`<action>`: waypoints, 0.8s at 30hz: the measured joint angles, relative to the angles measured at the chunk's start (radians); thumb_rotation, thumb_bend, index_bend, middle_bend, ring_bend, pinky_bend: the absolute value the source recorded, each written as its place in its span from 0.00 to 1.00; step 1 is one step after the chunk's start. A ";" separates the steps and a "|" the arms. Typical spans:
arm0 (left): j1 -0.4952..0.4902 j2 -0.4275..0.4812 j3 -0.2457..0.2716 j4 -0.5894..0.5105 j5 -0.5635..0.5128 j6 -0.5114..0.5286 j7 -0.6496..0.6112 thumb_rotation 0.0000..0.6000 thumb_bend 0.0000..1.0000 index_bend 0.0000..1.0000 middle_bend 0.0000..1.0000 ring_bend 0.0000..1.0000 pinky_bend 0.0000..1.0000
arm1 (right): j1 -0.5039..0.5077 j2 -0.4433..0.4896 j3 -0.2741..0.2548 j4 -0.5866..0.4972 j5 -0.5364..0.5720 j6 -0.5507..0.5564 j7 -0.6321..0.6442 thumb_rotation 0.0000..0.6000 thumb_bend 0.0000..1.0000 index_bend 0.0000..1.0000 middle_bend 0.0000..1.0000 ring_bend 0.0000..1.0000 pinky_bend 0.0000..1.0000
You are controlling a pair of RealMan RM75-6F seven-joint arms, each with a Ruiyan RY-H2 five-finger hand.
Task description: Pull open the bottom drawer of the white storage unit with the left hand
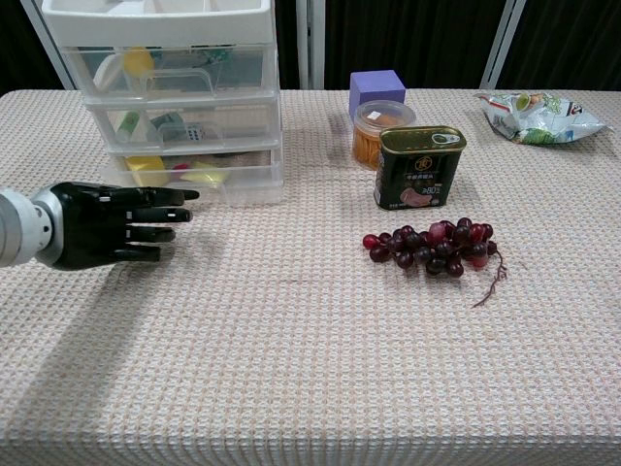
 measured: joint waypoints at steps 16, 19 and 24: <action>0.060 0.125 0.199 -0.116 0.504 0.386 0.471 1.00 0.40 0.21 0.66 0.79 1.00 | 0.010 -0.013 0.001 0.023 -0.005 -0.011 0.017 1.00 0.21 0.00 0.00 0.00 0.00; 0.045 0.090 0.207 -0.082 0.539 0.429 0.570 1.00 0.40 0.20 0.71 0.83 1.00 | 0.010 -0.009 0.001 0.025 -0.005 -0.007 0.020 1.00 0.21 0.00 0.00 0.00 0.00; -0.011 0.008 0.213 -0.004 0.548 0.456 0.732 1.00 0.39 0.21 0.73 0.85 1.00 | 0.004 -0.003 0.002 0.028 -0.002 0.001 0.026 1.00 0.21 0.00 0.00 0.00 0.00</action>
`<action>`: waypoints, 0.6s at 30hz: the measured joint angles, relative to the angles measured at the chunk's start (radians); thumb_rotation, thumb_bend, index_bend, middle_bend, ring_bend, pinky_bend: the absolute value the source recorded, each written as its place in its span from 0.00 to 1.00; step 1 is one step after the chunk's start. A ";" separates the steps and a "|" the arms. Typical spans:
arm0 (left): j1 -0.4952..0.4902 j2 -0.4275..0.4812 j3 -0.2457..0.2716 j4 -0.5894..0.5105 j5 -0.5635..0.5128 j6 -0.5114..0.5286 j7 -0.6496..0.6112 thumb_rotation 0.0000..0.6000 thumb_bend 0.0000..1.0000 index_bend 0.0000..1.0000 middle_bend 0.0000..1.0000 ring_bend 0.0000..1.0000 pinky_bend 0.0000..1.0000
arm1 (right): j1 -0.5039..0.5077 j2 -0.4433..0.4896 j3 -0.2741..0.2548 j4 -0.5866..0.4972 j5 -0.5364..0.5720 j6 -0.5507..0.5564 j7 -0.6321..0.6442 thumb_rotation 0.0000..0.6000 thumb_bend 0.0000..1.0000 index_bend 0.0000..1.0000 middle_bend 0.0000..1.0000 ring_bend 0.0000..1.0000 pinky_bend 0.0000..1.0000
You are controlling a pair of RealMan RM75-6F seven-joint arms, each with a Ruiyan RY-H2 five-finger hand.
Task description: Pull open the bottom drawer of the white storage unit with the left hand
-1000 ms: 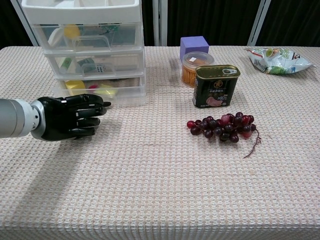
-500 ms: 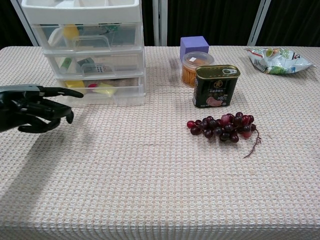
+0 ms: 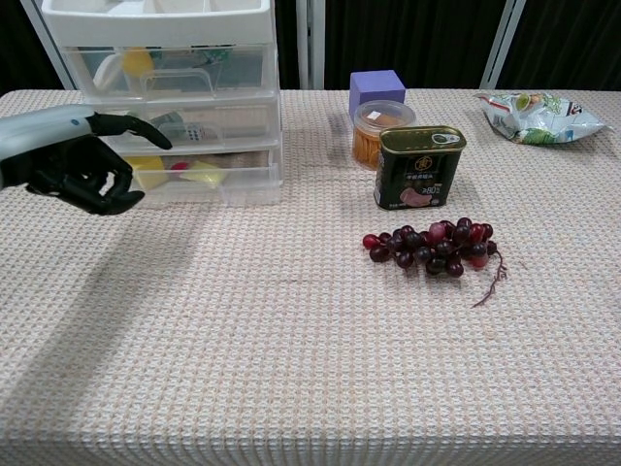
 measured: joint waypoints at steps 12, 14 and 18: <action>-0.080 -0.104 0.000 0.140 -0.091 0.013 0.186 1.00 0.38 0.20 0.73 0.85 1.00 | -0.005 -0.006 0.000 0.017 0.014 -0.005 0.016 1.00 0.21 0.00 0.00 0.00 0.00; -0.091 -0.109 0.003 0.149 -0.116 0.006 0.216 1.00 0.38 0.21 0.74 0.85 1.00 | -0.005 -0.007 0.000 0.018 0.014 -0.005 0.017 1.00 0.21 0.00 0.00 0.00 0.00; -0.112 -0.103 0.010 0.151 -0.158 -0.037 0.237 1.00 0.38 0.25 0.74 0.86 1.00 | -0.007 -0.009 -0.001 0.021 0.013 -0.002 0.020 1.00 0.21 0.00 0.00 0.00 0.00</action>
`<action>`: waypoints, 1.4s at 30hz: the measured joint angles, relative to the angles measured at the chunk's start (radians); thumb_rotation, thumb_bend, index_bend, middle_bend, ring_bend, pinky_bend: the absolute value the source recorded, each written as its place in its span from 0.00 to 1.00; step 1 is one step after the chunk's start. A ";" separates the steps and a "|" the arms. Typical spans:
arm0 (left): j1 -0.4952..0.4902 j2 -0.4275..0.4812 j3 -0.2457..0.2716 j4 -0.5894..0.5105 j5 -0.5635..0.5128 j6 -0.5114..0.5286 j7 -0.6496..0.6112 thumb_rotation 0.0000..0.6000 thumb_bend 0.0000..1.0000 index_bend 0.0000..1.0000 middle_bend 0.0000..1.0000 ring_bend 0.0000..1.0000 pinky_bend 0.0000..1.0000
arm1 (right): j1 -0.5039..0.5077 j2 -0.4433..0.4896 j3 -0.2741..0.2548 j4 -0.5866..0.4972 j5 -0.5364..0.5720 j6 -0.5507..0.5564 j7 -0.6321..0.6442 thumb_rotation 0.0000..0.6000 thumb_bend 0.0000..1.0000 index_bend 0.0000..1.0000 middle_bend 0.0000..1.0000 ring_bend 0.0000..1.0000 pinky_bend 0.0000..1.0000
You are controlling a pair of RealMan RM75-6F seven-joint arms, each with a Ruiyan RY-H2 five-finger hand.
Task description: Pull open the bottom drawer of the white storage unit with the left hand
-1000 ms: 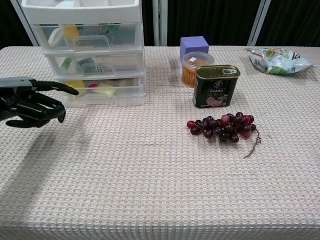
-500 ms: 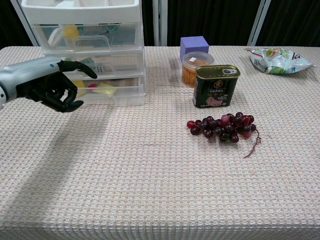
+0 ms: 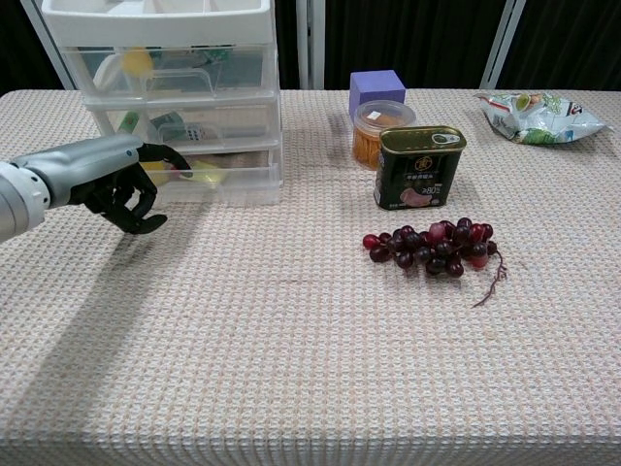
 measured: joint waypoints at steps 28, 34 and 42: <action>-0.006 0.203 0.123 -0.211 0.116 -0.095 -0.091 1.00 0.38 0.28 0.73 0.85 1.00 | -0.011 0.004 -0.001 -0.004 0.001 0.010 -0.002 1.00 0.21 0.00 0.01 0.00 0.00; 0.002 0.229 0.132 -0.251 0.164 -0.045 -0.069 1.00 0.38 0.22 0.73 0.85 1.00 | -0.015 0.004 -0.002 0.000 0.003 0.013 0.004 1.00 0.21 0.00 0.01 0.00 0.00; -0.026 0.259 0.098 -0.284 0.212 -0.004 -0.007 1.00 0.38 0.25 0.74 0.85 1.00 | -0.020 0.006 -0.003 0.002 0.001 0.018 0.006 1.00 0.21 0.00 0.01 0.00 0.00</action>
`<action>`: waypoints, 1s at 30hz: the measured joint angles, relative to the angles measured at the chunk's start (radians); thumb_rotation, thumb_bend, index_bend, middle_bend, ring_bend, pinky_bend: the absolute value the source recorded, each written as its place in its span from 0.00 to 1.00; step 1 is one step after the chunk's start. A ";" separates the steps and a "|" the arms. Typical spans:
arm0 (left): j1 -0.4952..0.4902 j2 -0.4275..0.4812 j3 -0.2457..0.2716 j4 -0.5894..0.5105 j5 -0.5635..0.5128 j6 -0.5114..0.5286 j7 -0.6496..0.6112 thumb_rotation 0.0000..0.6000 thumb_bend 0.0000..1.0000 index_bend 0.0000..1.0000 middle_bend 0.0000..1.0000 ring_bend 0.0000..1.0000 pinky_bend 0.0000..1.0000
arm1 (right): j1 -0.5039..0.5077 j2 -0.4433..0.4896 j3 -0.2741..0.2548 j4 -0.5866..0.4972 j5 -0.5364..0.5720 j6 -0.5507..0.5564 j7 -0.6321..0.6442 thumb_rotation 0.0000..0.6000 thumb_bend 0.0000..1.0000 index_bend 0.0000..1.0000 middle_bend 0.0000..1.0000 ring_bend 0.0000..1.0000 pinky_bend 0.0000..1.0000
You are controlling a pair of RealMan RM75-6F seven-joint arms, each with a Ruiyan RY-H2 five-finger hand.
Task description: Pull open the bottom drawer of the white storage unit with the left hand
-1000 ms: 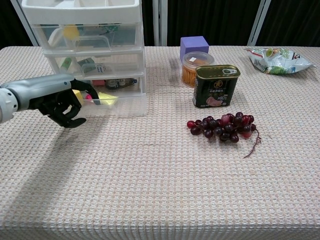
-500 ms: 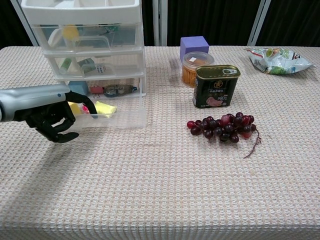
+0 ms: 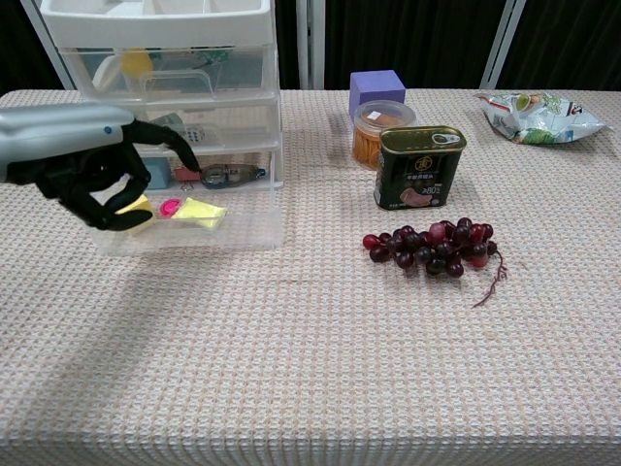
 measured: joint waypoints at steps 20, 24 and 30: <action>-0.154 -0.198 -0.030 0.311 -0.121 -0.050 0.243 1.00 0.29 0.38 0.79 0.89 1.00 | 0.000 -0.006 -0.001 0.012 0.007 -0.012 0.008 1.00 0.21 0.00 0.01 0.00 0.00; -0.159 -0.211 -0.020 0.313 -0.137 -0.039 0.275 1.00 0.29 0.38 0.79 0.89 1.00 | -0.002 -0.005 -0.001 0.011 0.009 -0.013 0.008 1.00 0.21 0.00 0.01 0.00 0.00; -0.169 -0.244 -0.010 0.328 -0.174 -0.028 0.318 1.00 0.29 0.38 0.79 0.89 1.00 | -0.003 -0.007 -0.002 0.012 0.011 -0.015 0.009 1.00 0.21 0.00 0.01 0.00 0.00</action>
